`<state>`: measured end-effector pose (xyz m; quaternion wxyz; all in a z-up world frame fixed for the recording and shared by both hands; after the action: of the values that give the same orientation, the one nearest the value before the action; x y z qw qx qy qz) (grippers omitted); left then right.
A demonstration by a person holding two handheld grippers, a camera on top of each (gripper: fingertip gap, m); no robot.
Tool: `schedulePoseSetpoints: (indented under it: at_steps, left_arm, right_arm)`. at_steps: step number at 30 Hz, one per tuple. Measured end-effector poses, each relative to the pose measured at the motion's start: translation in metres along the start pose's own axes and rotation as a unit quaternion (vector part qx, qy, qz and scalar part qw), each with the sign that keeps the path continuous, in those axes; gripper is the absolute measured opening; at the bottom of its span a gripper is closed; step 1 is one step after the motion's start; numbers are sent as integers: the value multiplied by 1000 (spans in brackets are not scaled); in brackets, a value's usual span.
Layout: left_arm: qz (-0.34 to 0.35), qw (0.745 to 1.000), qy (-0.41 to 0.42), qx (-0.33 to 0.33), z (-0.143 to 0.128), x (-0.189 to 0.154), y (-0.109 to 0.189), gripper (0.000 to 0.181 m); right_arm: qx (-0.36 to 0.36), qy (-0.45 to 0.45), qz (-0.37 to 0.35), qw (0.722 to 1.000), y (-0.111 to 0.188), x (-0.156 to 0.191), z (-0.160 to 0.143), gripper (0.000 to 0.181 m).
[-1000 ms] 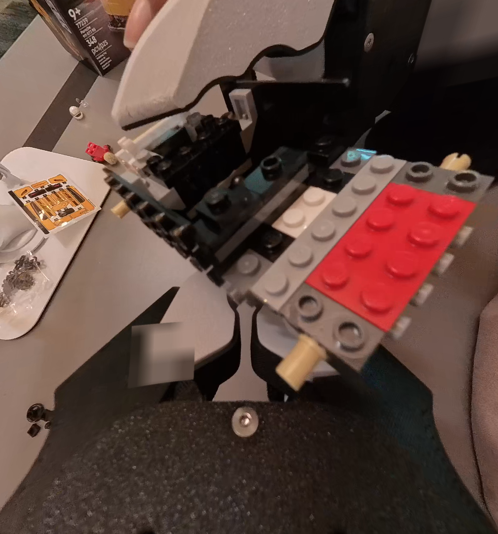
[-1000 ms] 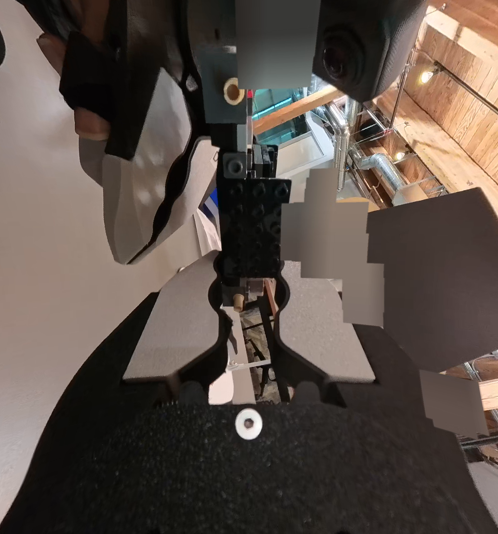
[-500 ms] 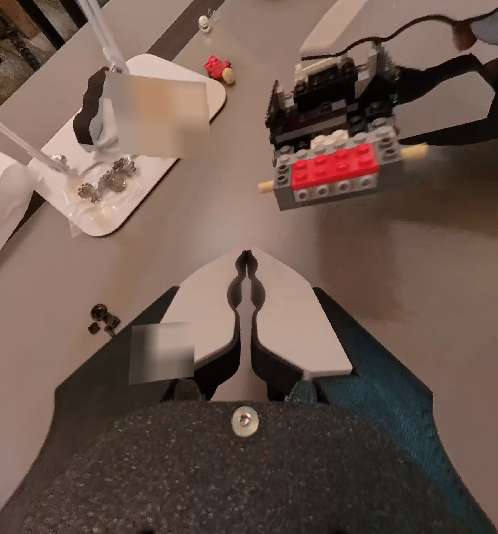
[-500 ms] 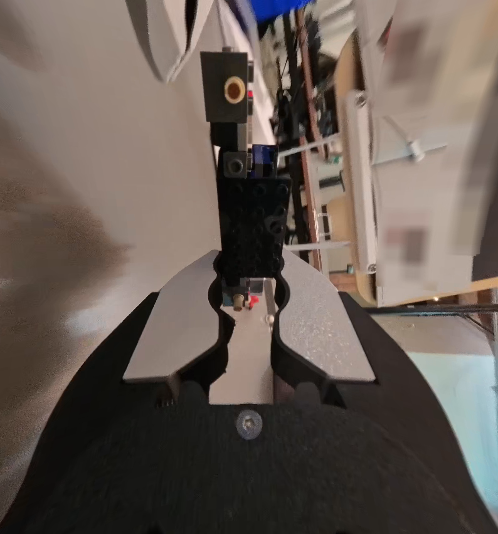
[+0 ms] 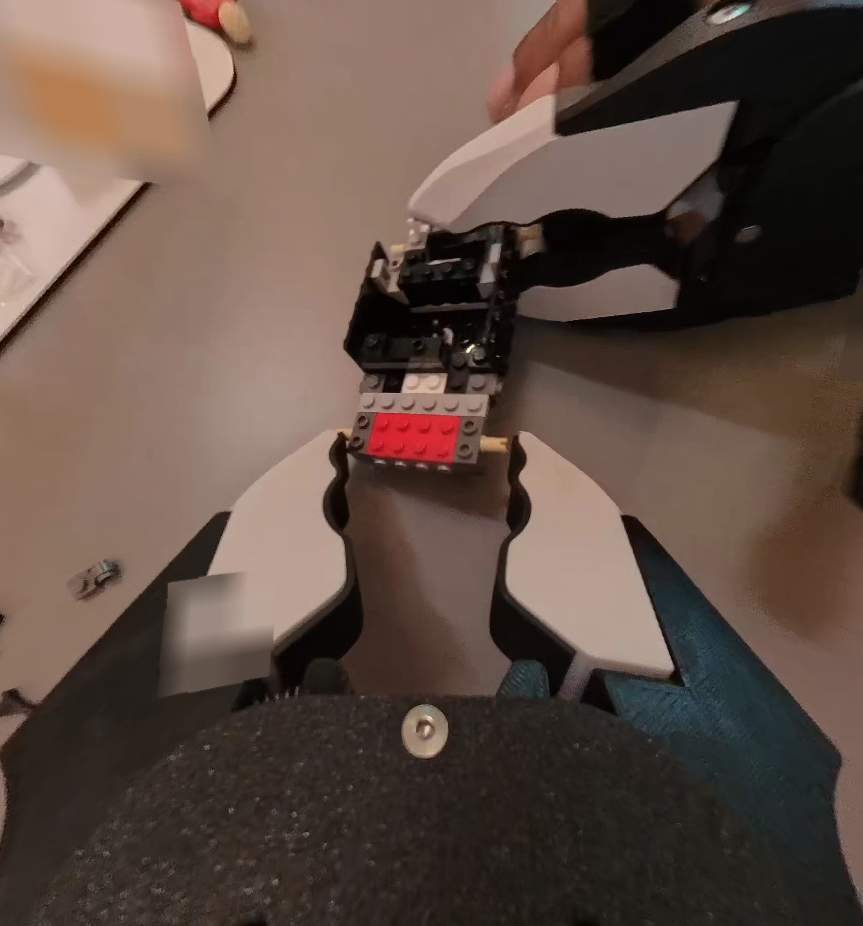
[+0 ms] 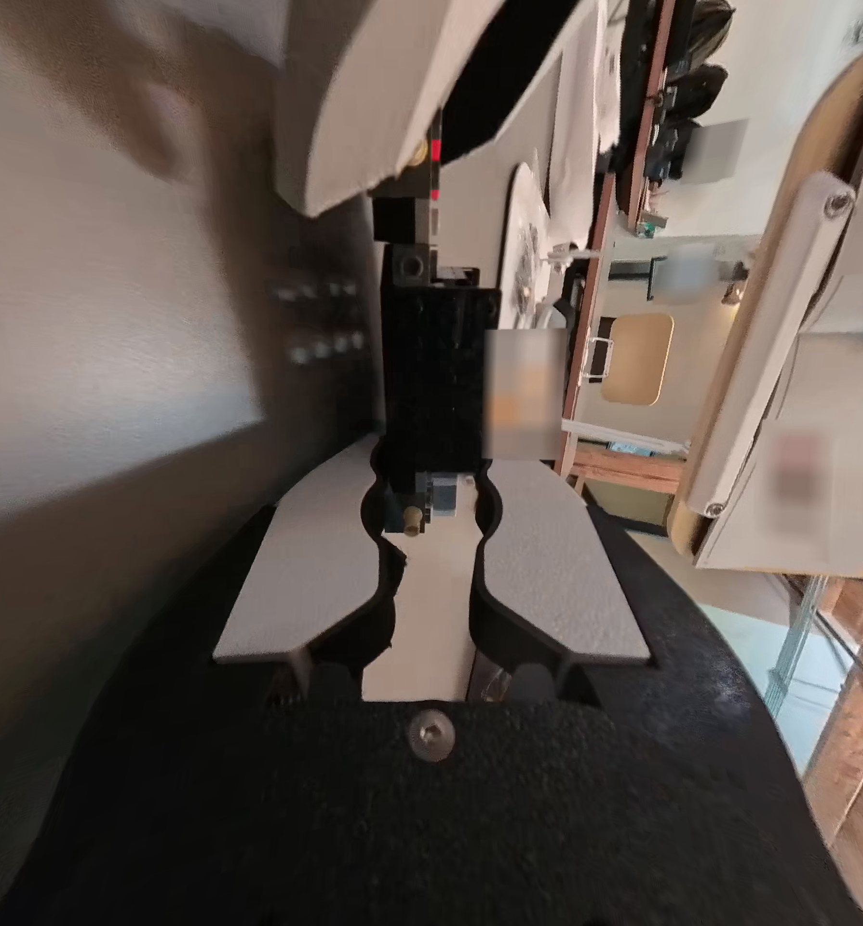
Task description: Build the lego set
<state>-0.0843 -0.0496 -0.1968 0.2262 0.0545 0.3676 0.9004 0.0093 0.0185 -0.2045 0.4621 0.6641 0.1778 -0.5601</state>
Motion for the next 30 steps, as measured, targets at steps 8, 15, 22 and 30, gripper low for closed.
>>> schedulePoseSetpoints:
  at_steps: [8, 15, 22, 30]
  left_arm:
    - [-26, 999, -29, 19, -10, 3, 0, 59]
    - [-12, 999, -45, 26, -11, 4, 0, 57]
    - [-7, 997, -53, 55, -15, 0, -1, 50]
    - [-31, 995, -62, 67, -18, -8, 6, 49]
  right_arm:
    - [-81, 1, 61, 995, 15, 4, 8, 33]
    - [-133, -125, 231, 956, 34, 2, 1, 51]
    - [-179, -339, 368, 847, 25, -8, -20, 69]
    - [-160, -306, 373, 861, 18, 2, -21, 58]
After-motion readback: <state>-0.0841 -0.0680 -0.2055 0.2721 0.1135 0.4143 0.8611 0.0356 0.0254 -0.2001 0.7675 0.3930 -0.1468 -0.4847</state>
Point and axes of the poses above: each gripper's, where its closed fingertips meet, y back along the fingers, z out of its top, x = y × z across the jaws, the point moved 6 cm from there along y, back along the fingers
